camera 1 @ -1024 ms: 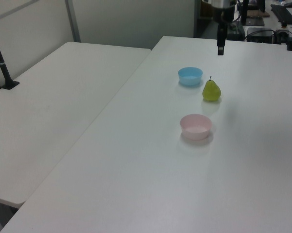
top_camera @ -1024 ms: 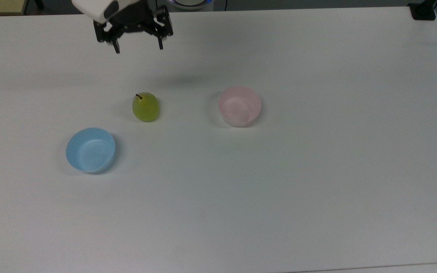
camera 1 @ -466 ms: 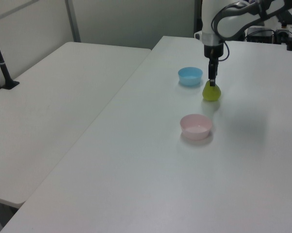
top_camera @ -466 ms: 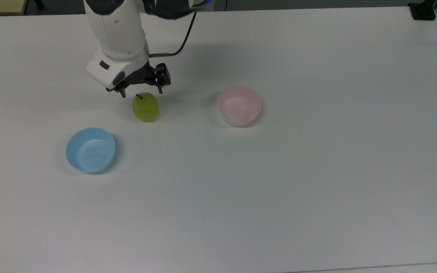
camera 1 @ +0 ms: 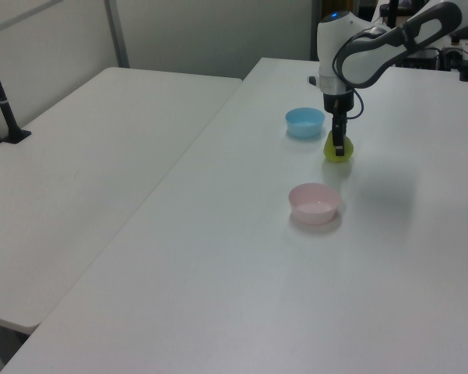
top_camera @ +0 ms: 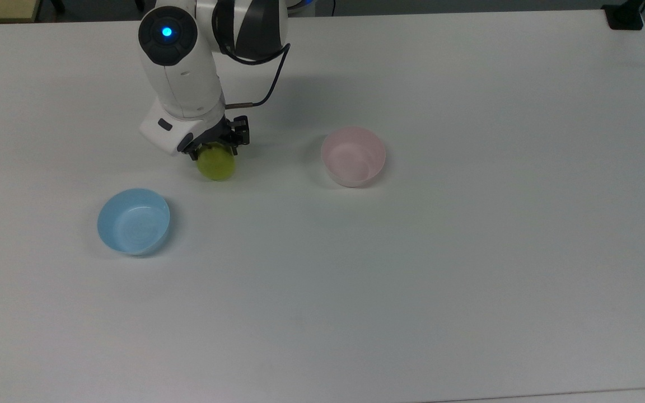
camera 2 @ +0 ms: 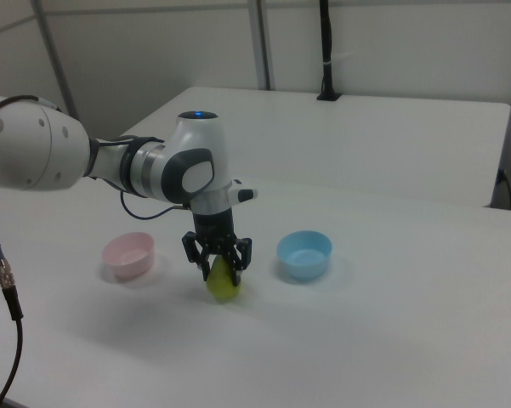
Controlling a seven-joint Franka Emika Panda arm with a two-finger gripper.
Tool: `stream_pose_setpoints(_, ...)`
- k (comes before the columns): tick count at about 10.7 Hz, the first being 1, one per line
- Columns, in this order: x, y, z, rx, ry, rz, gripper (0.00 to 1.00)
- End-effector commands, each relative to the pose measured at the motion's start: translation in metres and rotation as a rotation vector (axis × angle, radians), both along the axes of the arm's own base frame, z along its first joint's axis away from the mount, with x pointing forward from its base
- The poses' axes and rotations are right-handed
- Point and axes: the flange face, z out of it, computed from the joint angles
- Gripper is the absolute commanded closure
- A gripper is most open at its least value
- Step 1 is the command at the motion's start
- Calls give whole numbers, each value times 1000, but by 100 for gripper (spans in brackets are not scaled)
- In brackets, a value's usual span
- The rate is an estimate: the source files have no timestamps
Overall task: Place the pear in the bowl
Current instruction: 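Close the gripper around the green pear, then lift the pear and carry it over the pink bowl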
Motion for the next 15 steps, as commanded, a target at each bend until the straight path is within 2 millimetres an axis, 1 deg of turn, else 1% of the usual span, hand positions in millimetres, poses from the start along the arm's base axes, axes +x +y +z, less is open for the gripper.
stream_pose_setpoints(1, -4, -2, 6, -10, -19, 20, 69)
stream_pose_setpoints(3, -9, 0, 34, -16, -17, 12, 69)
stream_pose_setpoints(4, -12, 4, 59, -19, -30, 7, 69)
stream_pose_setpoints(5, -15, 14, 82, -19, -46, 11, 69)
stream_pose_setpoints(6, -13, 39, 102, -20, -43, 2, 69)
stream_pose_setpoints(7, -11, 57, 114, -24, -40, -17, 69)
stream_pose_setpoints(8, -11, 88, 127, -27, -45, -29, 69)
stream_pose_setpoints(9, -13, 123, 130, -31, -52, -50, 69)
stream_pose_setpoints(10, -17, 156, 128, -33, -55, -75, 69)
stream_pose_setpoints(11, -21, 191, 121, -38, -51, -74, 69)
stream_pose_setpoints(12, -24, 211, 117, -41, -56, -99, 69)
stream_pose_setpoints(13, -26, 231, 105, -44, -43, -93, 69)
stream_pose_setpoints(14, -26, 245, 100, -40, -59, -92, 69)
stream_pose_setpoints(15, -24, 258, 84, -39, -60, -104, 69)
